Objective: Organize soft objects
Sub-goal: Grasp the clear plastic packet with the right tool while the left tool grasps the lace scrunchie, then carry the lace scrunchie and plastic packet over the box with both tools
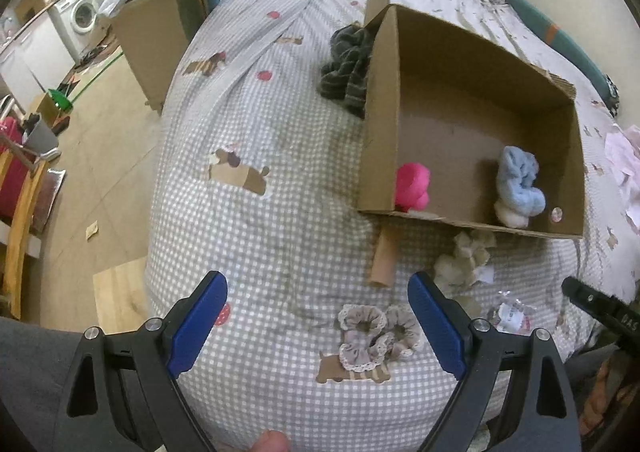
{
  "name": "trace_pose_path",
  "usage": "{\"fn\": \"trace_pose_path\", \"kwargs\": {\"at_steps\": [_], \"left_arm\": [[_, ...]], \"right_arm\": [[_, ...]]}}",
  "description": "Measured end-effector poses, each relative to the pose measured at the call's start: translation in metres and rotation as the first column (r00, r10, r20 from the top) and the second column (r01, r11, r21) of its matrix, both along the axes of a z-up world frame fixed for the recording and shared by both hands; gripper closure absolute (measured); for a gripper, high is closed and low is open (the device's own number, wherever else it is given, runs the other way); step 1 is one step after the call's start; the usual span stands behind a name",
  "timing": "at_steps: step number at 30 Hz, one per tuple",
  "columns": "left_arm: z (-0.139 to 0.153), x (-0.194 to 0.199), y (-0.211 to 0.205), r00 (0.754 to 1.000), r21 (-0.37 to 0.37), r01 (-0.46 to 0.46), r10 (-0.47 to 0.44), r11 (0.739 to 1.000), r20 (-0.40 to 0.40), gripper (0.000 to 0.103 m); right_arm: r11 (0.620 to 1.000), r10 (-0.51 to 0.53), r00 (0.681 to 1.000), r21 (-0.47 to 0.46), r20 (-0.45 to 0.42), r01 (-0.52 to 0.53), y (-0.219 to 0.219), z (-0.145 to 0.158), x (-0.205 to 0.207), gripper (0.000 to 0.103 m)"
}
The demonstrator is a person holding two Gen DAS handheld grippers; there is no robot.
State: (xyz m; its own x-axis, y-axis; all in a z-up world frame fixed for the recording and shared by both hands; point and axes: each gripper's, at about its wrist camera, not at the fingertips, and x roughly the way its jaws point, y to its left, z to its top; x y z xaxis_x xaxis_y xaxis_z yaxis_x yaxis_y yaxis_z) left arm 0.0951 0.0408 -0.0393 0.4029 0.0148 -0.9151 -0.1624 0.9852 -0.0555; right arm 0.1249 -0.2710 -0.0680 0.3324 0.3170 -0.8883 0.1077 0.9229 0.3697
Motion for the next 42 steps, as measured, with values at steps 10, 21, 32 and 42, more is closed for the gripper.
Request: {"fn": "trace_pose_path", "kwargs": {"at_steps": [10,21,32,42], "left_arm": [[-0.034,-0.007,0.013,0.99,0.016,-0.035,0.037,0.999,-0.137,0.012],[-0.054,0.0,-0.005,0.983,-0.07,0.019,-0.032,0.997,-0.18,0.012],[-0.103,0.016,-0.058,0.954,-0.115,0.127,-0.153,0.985,-0.259,0.022],[-0.105,0.016,-0.035,0.96,-0.107,0.09,-0.115,0.99,-0.254,0.088]], "right_arm": [[0.979,0.181,0.971,-0.064,-0.154,-0.193,0.06,-0.045,0.012,0.022],[0.968,0.216,0.965,-0.095,-0.148,-0.231,0.071,-0.046,0.009,0.077],[0.978,0.192,0.977,-0.063,-0.095,-0.198,0.058,-0.029,-0.01,0.088],[0.978,0.198,0.977,-0.041,-0.082,-0.202,0.05,-0.024,-0.006,0.088]]}}
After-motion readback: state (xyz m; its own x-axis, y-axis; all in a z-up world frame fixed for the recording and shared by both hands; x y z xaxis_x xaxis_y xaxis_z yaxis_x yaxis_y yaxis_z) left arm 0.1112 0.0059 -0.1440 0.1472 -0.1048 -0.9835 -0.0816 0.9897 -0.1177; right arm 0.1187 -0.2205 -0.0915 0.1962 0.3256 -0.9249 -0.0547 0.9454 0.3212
